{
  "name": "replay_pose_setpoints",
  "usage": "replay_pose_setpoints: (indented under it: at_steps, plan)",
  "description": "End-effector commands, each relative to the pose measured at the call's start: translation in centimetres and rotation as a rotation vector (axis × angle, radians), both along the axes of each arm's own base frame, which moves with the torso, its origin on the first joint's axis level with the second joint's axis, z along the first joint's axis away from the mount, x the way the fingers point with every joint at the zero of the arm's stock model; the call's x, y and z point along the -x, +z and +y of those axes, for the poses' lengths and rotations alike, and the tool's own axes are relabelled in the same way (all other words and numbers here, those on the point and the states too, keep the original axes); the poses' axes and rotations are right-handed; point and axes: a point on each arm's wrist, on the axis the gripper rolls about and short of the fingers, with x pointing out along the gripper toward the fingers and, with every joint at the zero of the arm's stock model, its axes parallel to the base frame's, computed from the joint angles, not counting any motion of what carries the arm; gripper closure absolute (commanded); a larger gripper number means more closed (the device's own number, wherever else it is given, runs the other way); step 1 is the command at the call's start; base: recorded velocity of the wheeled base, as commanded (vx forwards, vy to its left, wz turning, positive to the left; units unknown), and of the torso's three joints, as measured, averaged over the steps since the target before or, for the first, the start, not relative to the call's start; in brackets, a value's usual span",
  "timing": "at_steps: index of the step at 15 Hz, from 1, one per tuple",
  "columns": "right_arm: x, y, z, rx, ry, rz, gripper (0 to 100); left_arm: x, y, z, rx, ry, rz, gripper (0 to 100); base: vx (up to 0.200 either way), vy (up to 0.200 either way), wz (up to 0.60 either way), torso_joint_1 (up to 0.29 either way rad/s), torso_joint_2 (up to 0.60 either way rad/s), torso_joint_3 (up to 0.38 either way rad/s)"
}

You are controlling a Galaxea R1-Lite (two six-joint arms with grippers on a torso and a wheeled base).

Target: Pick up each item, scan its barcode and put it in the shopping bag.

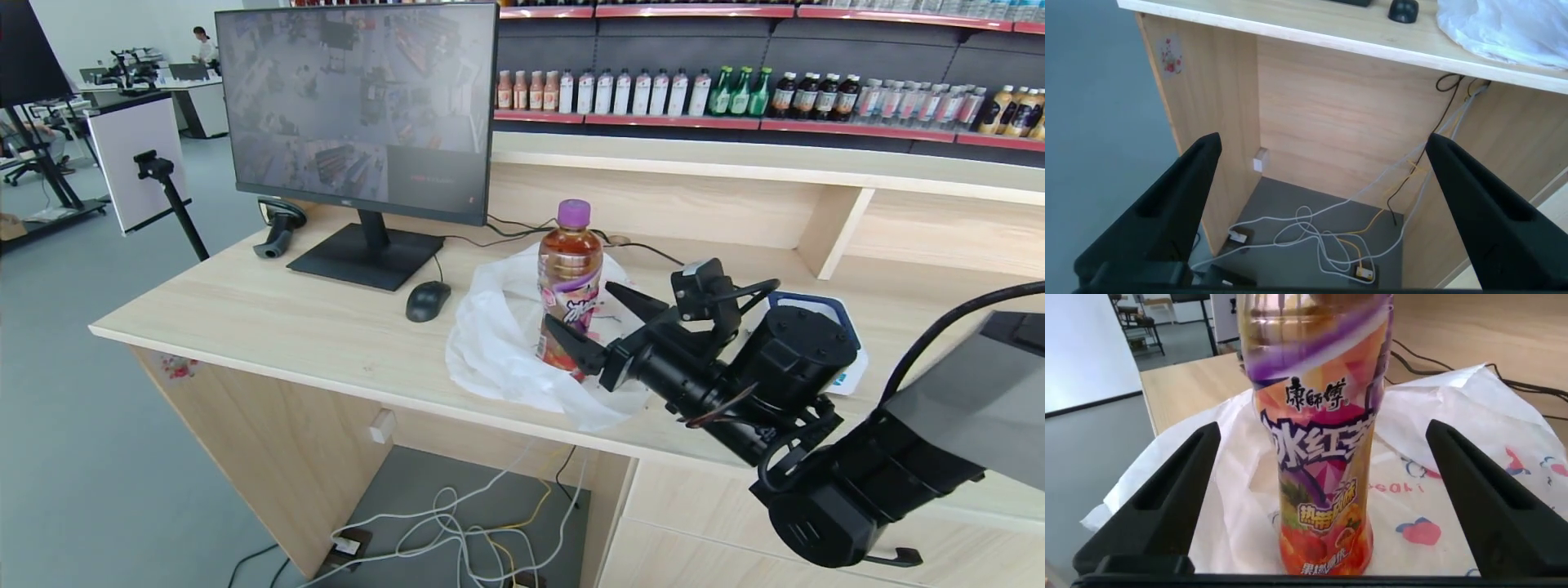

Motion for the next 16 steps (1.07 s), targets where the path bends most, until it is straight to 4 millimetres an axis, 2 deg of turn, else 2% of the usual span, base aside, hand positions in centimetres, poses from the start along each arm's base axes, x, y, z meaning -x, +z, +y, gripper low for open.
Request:
replay_pose_setpoints:
  at_steps: [1,3,4,7,8,11,16]
  plan:
    - [1.3,1.6,-1.4,-0.015,-0.013,-0.018,0,0.0,0.0,0.0,0.001,0.0,-0.001,0,0.0,0.0,0.0,0.0,0.0,0.0]
    - [3.0,2.1,-3.3,-0.006,-0.036,-0.004,0,0.0,0.0,0.0,0.001,0.0,-0.001,0,0.0,0.0,0.0,0.0,0.0,0.0]
    - [3.4,2.2,-3.7,-0.006,-0.039,-0.004,0,0.0,0.0,0.0,0.001,0.0,-0.001,0,0.0,0.0,0.0,0.0,0.0,0.0]
    - [5.2,4.7,-7.4,-0.038,-0.122,-0.057,0,0.0,0.0,0.0,0.001,0.0,-0.001,0,0.0,0.0,0.0,0.0,0.0,0.0]
    - [5.8,4.8,-8.4,-0.036,-0.144,-0.057,0,0.0,0.0,0.0,0.001,0.0,-0.001,0,0.0,0.0,0.0,0.0,0.0,0.0]
    - [7.3,4.9,-9.7,-0.032,-0.17,-0.052,0,0.0,0.0,0.0,-0.001,0.0,-0.001,0,0.0,0.0,0.0,0.0,0.0,0.0]
    - [7.2,5.1,-10.4,-0.036,-0.196,-0.061,0,0.0,0.0,0.0,-0.001,-0.001,-0.001,0,0.0,0.0,-0.6,0.0,0.0,0.001]
